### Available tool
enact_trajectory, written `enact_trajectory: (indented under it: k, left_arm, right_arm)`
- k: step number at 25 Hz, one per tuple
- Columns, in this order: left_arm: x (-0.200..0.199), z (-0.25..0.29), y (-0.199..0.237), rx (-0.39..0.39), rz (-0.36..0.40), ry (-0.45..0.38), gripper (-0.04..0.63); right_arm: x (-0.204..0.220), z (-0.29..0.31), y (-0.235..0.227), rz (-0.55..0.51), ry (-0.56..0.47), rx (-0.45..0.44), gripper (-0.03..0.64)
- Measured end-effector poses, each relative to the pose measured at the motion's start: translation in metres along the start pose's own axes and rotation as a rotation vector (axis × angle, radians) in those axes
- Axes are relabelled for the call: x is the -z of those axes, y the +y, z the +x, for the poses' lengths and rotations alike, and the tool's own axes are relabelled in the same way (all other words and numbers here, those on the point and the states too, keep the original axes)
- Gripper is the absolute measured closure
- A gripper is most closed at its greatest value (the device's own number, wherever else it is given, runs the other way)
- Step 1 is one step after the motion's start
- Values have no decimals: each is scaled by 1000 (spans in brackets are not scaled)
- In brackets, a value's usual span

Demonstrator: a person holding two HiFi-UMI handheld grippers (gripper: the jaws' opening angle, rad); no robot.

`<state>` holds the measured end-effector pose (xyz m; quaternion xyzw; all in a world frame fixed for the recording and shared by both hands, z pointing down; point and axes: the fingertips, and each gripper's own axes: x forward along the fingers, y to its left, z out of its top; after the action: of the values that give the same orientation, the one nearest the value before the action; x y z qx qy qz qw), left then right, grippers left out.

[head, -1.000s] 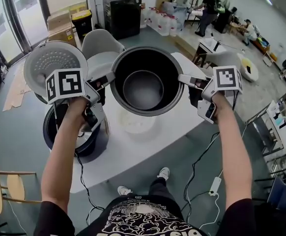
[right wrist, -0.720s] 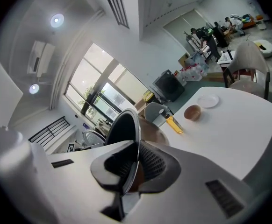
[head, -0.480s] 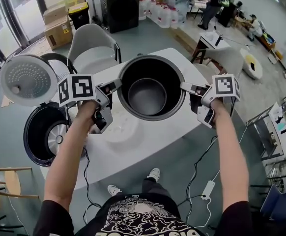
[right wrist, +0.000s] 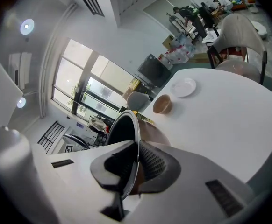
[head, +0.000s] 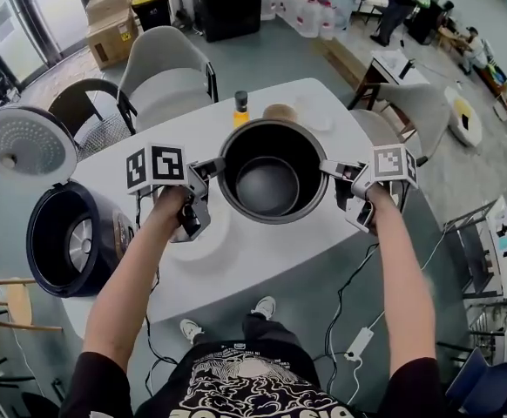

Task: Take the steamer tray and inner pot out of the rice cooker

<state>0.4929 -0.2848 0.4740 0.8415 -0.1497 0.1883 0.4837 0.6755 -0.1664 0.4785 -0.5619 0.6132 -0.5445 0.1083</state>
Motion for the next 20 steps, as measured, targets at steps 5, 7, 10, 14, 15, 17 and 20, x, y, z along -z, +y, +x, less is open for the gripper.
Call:
enact_trajectory:
  k: [5,7,10,14,15,17,20]
  left_arm:
    - [11,29,18,-45,-39,18,548]
    - [16,39,26,-59,-53,24,546]
    - [20,49,34,-78,-68,28,546]
    - [21,51,36,-98,-75,30,546]
    - [22,51,36,-102,-76,32,546]
    - [22,51,36,-106,-79,34,545]
    - [21,51,37,-96,-83,28,543]
  right_arm:
    - [-6,16,-36,27,54,7,572]
    - [-8,22,-48,23,75,9,572]
    - [-11,29,-59,13,97,9,571]
    - [-9,32,-65,11,119,11,569]
    - [-9,32,-65,9,121,14,569]
    - [-9,32,-65,8,123,12,569]
    - [-11,33,-64,3,127,3,569]
